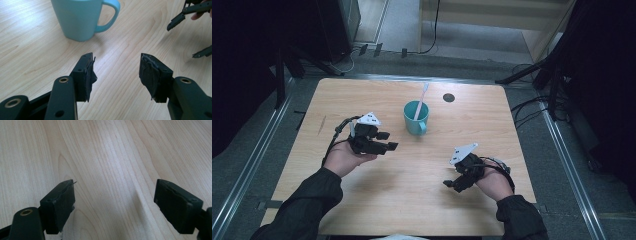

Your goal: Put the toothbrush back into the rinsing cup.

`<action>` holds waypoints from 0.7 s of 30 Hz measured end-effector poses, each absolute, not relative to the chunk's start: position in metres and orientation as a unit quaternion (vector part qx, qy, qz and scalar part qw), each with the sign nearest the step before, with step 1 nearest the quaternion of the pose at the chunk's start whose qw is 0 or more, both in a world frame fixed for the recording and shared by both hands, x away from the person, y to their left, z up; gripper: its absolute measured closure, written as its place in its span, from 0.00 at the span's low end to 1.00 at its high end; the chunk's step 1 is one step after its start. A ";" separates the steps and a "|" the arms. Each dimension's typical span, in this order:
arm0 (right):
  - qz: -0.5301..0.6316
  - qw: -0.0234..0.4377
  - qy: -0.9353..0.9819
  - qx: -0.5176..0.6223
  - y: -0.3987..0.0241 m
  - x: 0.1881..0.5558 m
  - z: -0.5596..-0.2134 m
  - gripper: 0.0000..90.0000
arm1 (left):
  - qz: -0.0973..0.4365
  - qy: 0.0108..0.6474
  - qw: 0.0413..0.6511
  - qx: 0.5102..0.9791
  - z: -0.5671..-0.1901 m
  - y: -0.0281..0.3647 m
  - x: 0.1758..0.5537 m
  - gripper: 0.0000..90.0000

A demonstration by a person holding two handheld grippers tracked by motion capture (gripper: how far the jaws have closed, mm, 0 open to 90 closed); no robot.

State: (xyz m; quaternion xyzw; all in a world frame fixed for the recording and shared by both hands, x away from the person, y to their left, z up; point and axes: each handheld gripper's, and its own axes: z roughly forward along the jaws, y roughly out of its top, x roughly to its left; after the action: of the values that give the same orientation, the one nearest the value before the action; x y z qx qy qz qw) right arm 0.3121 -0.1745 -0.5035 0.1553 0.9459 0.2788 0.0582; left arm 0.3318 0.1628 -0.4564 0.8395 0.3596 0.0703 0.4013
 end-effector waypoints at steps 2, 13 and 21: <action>0.278 0.058 0.947 0.152 -0.173 0.313 -0.503 0.19 | 0.071 0.358 0.398 0.842 -0.460 0.164 0.329 0.50; 0.275 0.053 0.950 0.138 -0.164 0.317 -0.503 0.19 | 0.078 0.366 0.391 0.841 -0.466 0.180 0.317 0.49; 0.273 0.048 0.952 0.133 -0.159 0.320 -0.504 0.19 | 0.074 0.373 0.382 0.843 -0.473 0.189 0.306 0.48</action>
State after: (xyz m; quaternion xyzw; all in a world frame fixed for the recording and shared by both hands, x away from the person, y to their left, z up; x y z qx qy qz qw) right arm 0.3203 -0.1592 -0.5037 0.1333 0.9516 0.2729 0.0479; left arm 0.3061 0.1894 -0.4730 0.8426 0.3727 0.0736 0.3817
